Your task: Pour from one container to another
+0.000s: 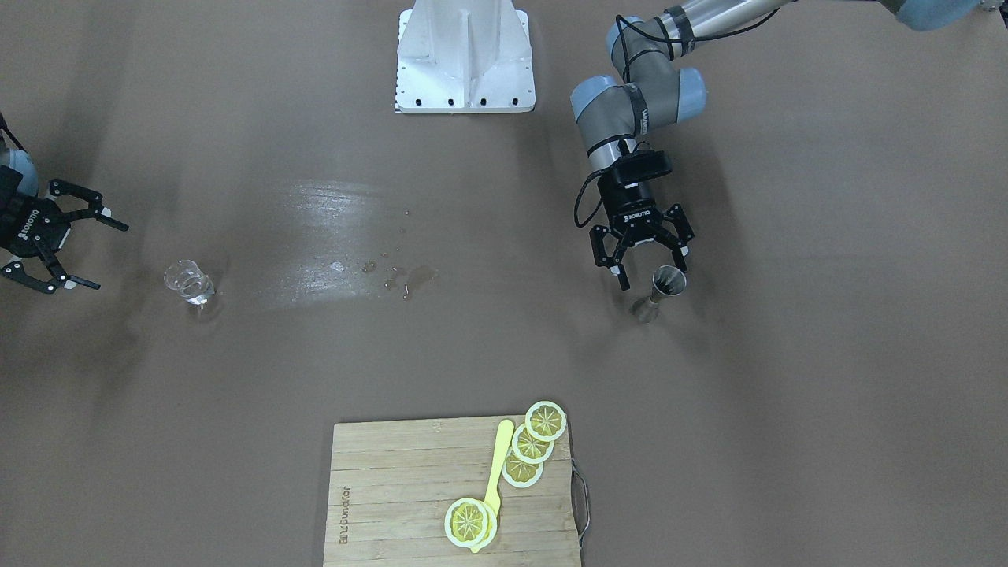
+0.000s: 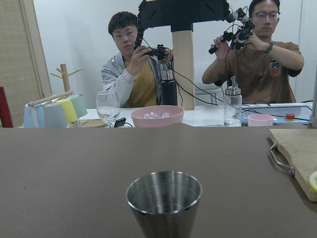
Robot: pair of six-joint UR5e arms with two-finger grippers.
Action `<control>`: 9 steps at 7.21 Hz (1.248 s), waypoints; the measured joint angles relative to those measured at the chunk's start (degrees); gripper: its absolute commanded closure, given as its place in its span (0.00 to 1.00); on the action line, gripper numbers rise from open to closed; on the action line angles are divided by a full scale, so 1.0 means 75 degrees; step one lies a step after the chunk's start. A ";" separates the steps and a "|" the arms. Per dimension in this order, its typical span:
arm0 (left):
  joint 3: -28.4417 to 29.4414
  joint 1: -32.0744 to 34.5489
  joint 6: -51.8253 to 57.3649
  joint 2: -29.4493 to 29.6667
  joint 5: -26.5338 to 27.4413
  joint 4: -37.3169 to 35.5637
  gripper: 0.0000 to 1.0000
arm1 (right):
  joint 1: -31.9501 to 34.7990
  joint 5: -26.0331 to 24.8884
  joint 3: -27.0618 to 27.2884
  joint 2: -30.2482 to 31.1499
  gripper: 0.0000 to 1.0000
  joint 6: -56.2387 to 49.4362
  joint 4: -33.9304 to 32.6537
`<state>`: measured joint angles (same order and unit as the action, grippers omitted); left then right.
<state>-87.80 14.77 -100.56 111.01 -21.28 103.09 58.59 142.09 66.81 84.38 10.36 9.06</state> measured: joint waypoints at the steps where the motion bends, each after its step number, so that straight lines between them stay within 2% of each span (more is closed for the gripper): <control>1: 0.0227 0.0000 -0.0171 0.0081 0.0119 0.0009 0.03 | -0.0137 -0.0143 -0.0019 -0.0038 0.01 0.0001 -0.0001; 2: 0.0423 0.0001 -0.0265 0.0171 0.0297 0.0015 0.04 | -0.0248 -0.0266 -0.0056 -0.0101 0.02 -0.0014 0.0001; 3: 0.0548 0.0006 -0.0333 0.0246 0.0444 0.0009 0.10 | -0.0325 -0.0344 -0.0120 -0.0197 0.02 -0.0101 0.0017; 6: 0.0746 0.0000 -0.0587 0.0329 0.0498 -0.0010 0.12 | -0.0452 -0.0345 -0.0676 -0.0608 0.01 -0.0716 0.0197; 8: 0.0889 -0.0009 -0.0934 0.0337 0.0475 -0.0011 0.27 | -0.0461 -0.0267 -0.0831 -0.0760 0.01 -0.0970 0.0239; 9: 0.0911 -0.0011 -0.0988 0.0342 0.0472 -0.0008 0.29 | -0.0463 -0.0246 -0.0857 -0.0820 0.02 -0.1023 0.0243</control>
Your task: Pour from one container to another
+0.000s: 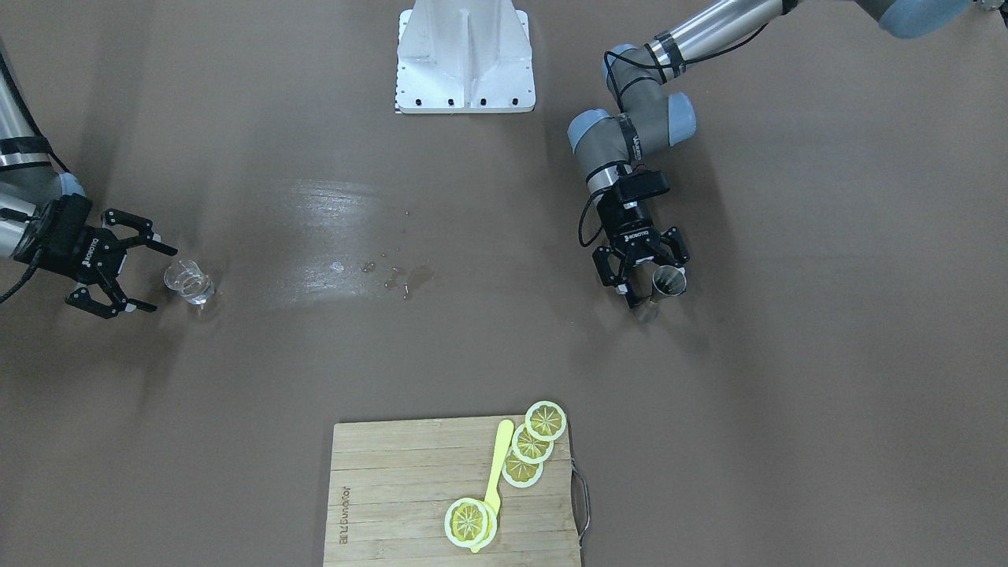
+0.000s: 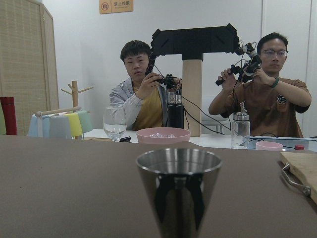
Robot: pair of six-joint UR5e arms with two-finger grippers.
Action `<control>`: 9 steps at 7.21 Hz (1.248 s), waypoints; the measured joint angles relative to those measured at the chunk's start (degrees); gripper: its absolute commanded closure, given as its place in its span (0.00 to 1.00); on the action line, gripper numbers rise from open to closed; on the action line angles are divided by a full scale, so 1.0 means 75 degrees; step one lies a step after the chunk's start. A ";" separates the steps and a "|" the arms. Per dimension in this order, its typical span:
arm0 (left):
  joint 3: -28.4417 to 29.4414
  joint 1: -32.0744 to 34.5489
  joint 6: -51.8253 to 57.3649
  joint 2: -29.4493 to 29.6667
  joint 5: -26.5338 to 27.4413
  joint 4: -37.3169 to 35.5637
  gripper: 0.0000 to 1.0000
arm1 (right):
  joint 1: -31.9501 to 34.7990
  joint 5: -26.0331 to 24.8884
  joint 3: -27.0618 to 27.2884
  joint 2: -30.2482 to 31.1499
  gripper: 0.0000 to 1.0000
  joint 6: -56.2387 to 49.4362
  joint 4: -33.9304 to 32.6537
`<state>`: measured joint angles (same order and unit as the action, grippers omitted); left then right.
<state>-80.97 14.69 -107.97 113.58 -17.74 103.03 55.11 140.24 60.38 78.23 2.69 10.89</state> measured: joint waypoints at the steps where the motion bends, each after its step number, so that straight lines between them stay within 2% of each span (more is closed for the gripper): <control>1: -0.0004 0.0000 -0.0010 0.0008 0.0001 0.0005 0.29 | 0.0000 -0.0001 -0.0018 -0.0041 0.02 -0.0020 0.0001; 2: -0.0012 0.0001 -0.0007 0.0014 0.0013 0.0014 0.32 | -0.0013 -0.0017 -0.0031 -0.0067 0.02 -0.0042 0.0002; 3: -0.0017 0.0010 0.0000 0.0018 0.0034 0.0022 0.42 | -0.0031 -0.0038 -0.0040 -0.0080 0.02 -0.0070 0.0000; 5: -0.0024 0.0032 0.0002 0.0020 0.0050 0.0029 0.69 | -0.0104 -0.0078 -0.0061 -0.0087 0.02 -0.0095 -0.0011; 6: -0.0037 0.0044 0.0006 0.0020 0.0027 0.0032 0.75 | -0.0157 -0.0101 -0.0080 -0.0105 0.02 -0.0102 -0.0024; 7: -0.0048 0.0055 0.0019 0.0019 0.0010 0.0024 0.97 | -0.0214 -0.0134 -0.0095 -0.0128 0.02 -0.0108 -0.0042; 9: -0.0088 0.0099 0.0096 0.0010 -0.0006 0.0022 1.00 | -0.0306 -0.0195 -0.0104 -0.0148 0.06 -0.0112 -0.0068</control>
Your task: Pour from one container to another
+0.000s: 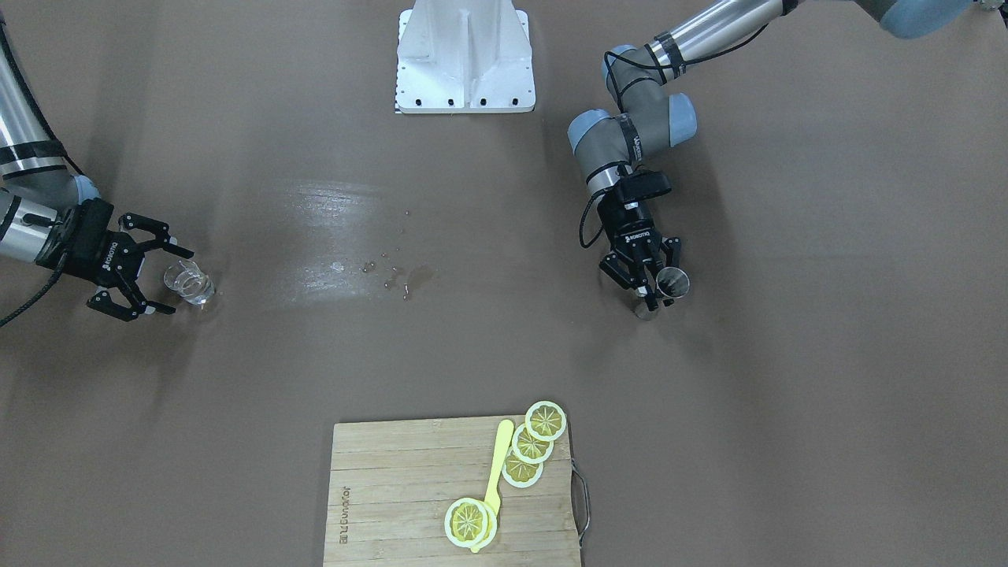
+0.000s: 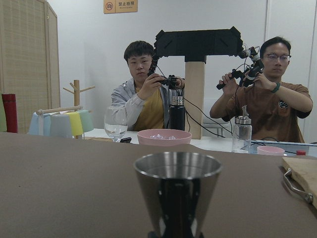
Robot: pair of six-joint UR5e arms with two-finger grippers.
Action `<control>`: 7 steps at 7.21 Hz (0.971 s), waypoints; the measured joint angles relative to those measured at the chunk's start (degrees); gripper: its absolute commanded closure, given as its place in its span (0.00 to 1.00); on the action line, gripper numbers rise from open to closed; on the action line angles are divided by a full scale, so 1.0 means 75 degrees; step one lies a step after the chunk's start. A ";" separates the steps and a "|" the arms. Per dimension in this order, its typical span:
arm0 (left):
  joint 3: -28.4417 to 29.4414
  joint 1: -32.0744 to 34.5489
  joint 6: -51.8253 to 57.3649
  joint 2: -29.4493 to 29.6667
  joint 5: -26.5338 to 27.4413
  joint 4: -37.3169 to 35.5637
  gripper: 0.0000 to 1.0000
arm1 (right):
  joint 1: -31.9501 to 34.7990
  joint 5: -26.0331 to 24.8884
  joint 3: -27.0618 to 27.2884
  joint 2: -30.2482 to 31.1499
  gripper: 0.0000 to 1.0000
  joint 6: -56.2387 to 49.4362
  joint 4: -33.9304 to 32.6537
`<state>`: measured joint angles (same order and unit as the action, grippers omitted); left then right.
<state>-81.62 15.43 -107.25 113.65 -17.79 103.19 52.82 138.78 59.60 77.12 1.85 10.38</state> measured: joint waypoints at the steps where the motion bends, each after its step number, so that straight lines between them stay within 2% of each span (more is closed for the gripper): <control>1: -0.0127 0.0083 0.0219 -0.0011 0.0000 0.0007 1.00 | -0.0025 -0.0032 -0.0001 -0.0013 0.10 0.0000 -0.0008; 5: -0.1036 0.0366 0.2532 0.0001 -0.0244 0.0635 1.00 | -0.0070 -0.0175 -0.0019 -0.0060 0.10 0.0002 -0.0013; 7: -0.1365 0.0326 0.4257 0.0273 -0.1231 0.1781 1.00 | -0.0129 -0.0239 -0.0043 -0.0063 0.11 0.0012 -0.0013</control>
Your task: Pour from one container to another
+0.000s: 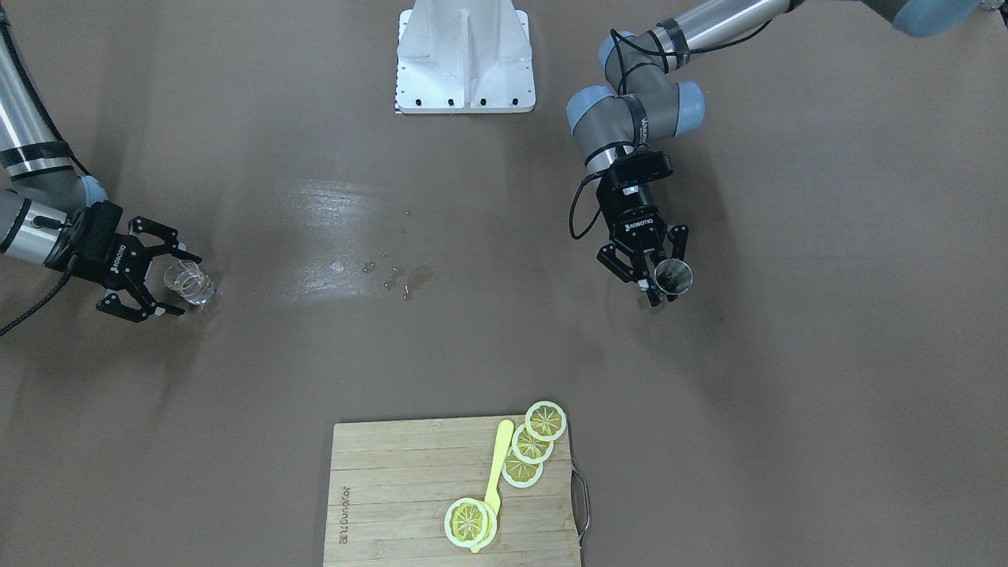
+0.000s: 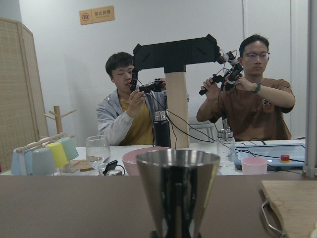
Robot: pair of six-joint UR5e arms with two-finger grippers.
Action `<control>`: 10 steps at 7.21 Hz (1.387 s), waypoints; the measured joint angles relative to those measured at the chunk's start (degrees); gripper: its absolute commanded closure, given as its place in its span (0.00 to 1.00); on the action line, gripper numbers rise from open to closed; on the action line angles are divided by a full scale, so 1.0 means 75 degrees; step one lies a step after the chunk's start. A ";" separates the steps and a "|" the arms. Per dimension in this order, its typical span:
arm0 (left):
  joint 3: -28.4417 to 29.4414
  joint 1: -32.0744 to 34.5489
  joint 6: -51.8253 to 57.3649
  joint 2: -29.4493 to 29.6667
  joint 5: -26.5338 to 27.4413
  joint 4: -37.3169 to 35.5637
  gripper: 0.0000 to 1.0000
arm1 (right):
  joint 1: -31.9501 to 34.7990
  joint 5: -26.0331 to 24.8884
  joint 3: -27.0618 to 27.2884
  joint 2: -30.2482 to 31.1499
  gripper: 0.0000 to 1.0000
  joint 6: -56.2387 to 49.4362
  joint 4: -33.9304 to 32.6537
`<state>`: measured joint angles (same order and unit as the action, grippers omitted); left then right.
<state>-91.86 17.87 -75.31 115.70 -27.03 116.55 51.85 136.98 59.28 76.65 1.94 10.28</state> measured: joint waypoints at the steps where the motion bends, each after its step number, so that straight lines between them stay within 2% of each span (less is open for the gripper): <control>1: -0.0040 -0.0013 0.1234 0.0098 -0.0297 0.0677 1.00 | -0.0022 -0.0025 -0.0003 -0.0001 0.15 0.0009 -0.0003; 3: -0.0059 -0.0017 0.3684 0.0289 -0.1223 0.2064 1.00 | -0.0036 -0.0039 -0.0005 -0.0001 0.24 0.0013 -0.0042; 4: -0.0052 -0.0014 0.4291 0.0449 -0.1799 0.2532 1.00 | -0.0041 -0.0041 -0.0005 -0.0001 0.29 0.0011 -0.0053; 7: 0.0102 0.0111 0.4784 0.0634 -0.2986 0.3208 1.00 | -0.0046 -0.0041 0.0008 -0.0001 0.40 0.0011 -0.0058; 10: 0.0863 0.0342 0.5405 0.0605 -0.4157 0.5381 1.00 | -0.0040 -0.0041 0.0045 -0.0001 0.49 0.0011 -0.0059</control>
<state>-85.39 20.44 -34.78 120.24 -58.20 156.90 51.55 136.67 59.62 76.64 2.02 9.84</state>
